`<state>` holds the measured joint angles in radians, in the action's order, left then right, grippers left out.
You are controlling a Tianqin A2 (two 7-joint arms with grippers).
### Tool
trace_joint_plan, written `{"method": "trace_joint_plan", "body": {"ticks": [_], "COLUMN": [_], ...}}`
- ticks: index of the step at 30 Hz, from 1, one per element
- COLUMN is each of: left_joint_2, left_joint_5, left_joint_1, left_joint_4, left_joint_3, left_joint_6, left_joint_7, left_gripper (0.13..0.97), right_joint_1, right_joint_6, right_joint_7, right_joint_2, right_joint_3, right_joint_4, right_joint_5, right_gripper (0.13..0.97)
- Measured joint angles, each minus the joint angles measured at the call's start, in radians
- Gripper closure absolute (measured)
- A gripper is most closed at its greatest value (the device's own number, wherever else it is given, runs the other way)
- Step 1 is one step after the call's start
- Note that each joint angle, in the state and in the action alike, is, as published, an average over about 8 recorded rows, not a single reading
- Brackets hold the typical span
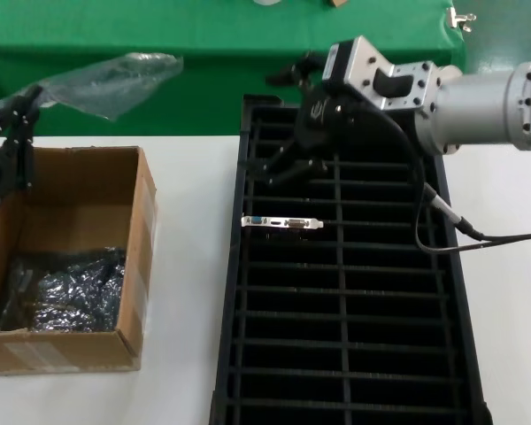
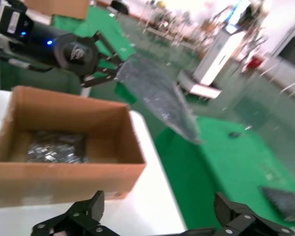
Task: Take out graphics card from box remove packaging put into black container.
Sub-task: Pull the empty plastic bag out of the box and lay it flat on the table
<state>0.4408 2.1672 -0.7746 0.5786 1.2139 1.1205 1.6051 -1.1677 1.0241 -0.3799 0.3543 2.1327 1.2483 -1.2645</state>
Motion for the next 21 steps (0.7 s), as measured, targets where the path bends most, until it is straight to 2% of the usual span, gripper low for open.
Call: {"method": "trace_joint_plan", "body": {"ticks": [5, 11, 16, 21], "left_joint_2": [0.003, 0.014, 0.019, 0.019], "left_joint_5": [0.003, 0.008, 0.013, 0.014], "left_joint_1": [0.001, -0.006, -0.009, -0.014], "left_joint_4": [0.028, 0.050, 0.068, 0.085], "left_joint_3": [-0.001, -0.003, -0.002, 0.001], "left_joint_6": [-0.044, -0.110, -0.144, -0.152], "left_joint_7": [-0.087, -0.233, -0.337, -0.392], "left_gripper": [0.959, 0.959, 0.959, 0.959], "right_joint_1": [0.038, 0.095, 0.118, 0.114], "right_joint_6": [-0.072, -0.157, -0.189, -0.187], "right_joint_7": [0.038, 0.097, 0.118, 0.119], "right_joint_2": [0.020, 0.047, 0.057, 0.057], "right_joint_3": [-0.039, -0.091, -0.109, -0.105], "right_joint_4": [0.070, 0.161, 0.196, 0.190], "right_joint_5": [-0.006, -0.031, -0.041, -0.044], "right_gripper": [0.340, 0.229, 0.219, 0.168]}}
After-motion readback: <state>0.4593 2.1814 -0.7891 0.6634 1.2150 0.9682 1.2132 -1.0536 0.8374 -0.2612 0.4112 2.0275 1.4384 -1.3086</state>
